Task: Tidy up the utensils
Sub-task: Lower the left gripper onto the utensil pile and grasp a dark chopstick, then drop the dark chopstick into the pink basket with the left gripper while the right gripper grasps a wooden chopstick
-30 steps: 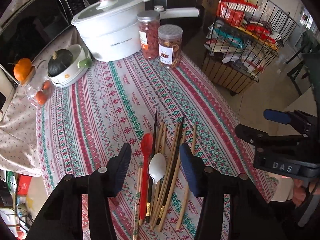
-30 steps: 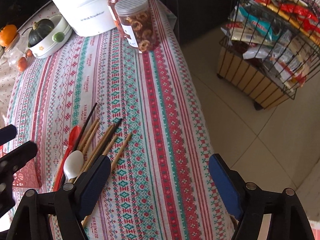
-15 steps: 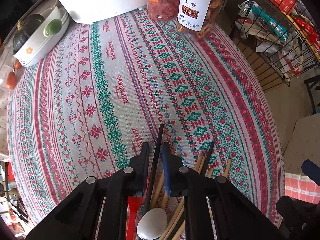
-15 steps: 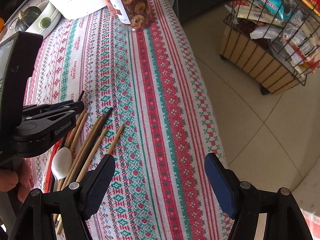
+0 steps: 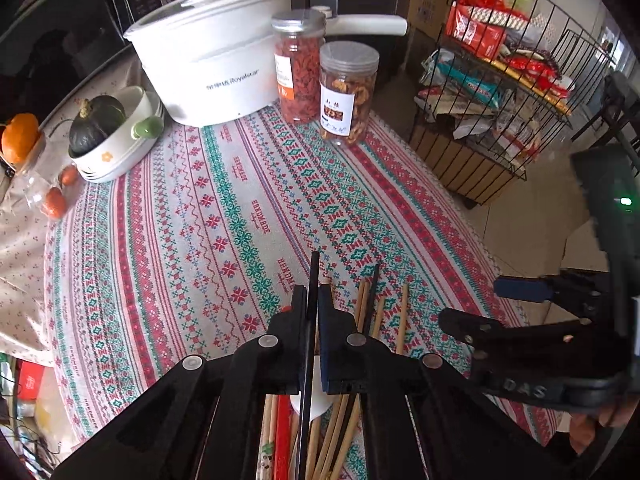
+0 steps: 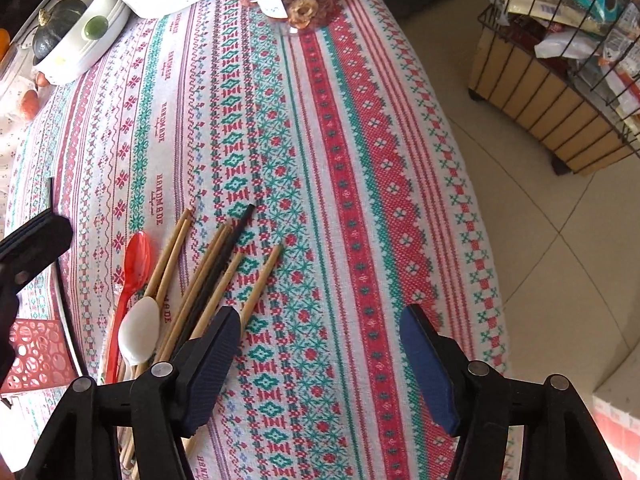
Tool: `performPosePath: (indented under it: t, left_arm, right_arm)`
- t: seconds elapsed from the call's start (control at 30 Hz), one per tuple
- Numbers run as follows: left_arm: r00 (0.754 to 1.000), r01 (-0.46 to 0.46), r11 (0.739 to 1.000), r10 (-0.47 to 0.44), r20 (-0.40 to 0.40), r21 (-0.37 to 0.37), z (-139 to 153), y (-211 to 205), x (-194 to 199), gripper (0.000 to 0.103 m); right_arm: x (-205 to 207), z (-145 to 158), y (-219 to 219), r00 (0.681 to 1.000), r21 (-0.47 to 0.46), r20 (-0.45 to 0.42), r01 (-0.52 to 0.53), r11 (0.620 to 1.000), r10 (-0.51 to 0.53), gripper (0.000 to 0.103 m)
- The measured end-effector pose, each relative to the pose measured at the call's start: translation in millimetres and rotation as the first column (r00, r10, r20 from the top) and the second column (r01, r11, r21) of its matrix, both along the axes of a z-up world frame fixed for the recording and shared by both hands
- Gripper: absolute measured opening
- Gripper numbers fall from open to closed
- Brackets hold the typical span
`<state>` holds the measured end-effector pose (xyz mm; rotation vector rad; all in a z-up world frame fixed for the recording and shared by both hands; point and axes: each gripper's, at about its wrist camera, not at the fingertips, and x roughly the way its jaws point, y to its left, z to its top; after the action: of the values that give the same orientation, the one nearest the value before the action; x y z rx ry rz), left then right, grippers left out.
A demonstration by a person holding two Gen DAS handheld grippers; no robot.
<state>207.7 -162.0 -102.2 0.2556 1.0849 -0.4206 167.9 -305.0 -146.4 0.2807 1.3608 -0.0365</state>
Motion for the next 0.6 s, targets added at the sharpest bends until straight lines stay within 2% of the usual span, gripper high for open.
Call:
performPosePath:
  t: [0.13, 0.2, 0.3, 0.33, 0.43, 0.5, 0.6]
  left_arm:
    - [0.997, 0.018, 0.999, -0.015, 0.078, -0.041, 36, 25, -30, 0.004]
    - [0.995, 0.019, 0.998, -0.013, 0.099, -0.063, 48, 39, -43, 0.004]
    - [0.993, 0.015, 0.995, -0.003, 0.121, -0.099, 61, 62, -61, 0.004]
    - [0.992, 0.014, 0.994, 0.000, 0.126, -0.112, 65, 70, -66, 0.004]
    - [0.990, 0.005, 0.989, 0.016, 0.141, -0.147, 70, 91, -76, 0.004]
    - [0.989, -0.005, 0.986, 0.029, 0.145, -0.165, 73, 102, -82, 0.004]
    - [0.986, -0.019, 0.981, 0.051, 0.160, -0.194, 77, 120, -89, 0.004]
  right_arm:
    - [8, -15, 14, 1.000, 0.021, -0.021, -0.004, 1.000, 0.005, 0.058]
    - [11, -22, 21, 0.999, 0.041, -0.042, -0.012, 0.999, 0.014, 0.052]
    - [12, -33, 32, 0.996, 0.021, -0.082, -0.021, 1.000, 0.023, 0.041]
    - [11, -34, 34, 0.997, 0.007, -0.078, -0.013, 1.000, 0.013, 0.041]
    - [10, -35, 43, 0.998, -0.039, -0.068, -0.001, 0.999, -0.001, 0.032]
    - [8, -36, 47, 0.999, -0.046, -0.054, 0.004, 0.999, -0.007, 0.012]
    - [6, -37, 46, 0.999, -0.009, -0.023, 0.032, 0.999, -0.032, 0.009]
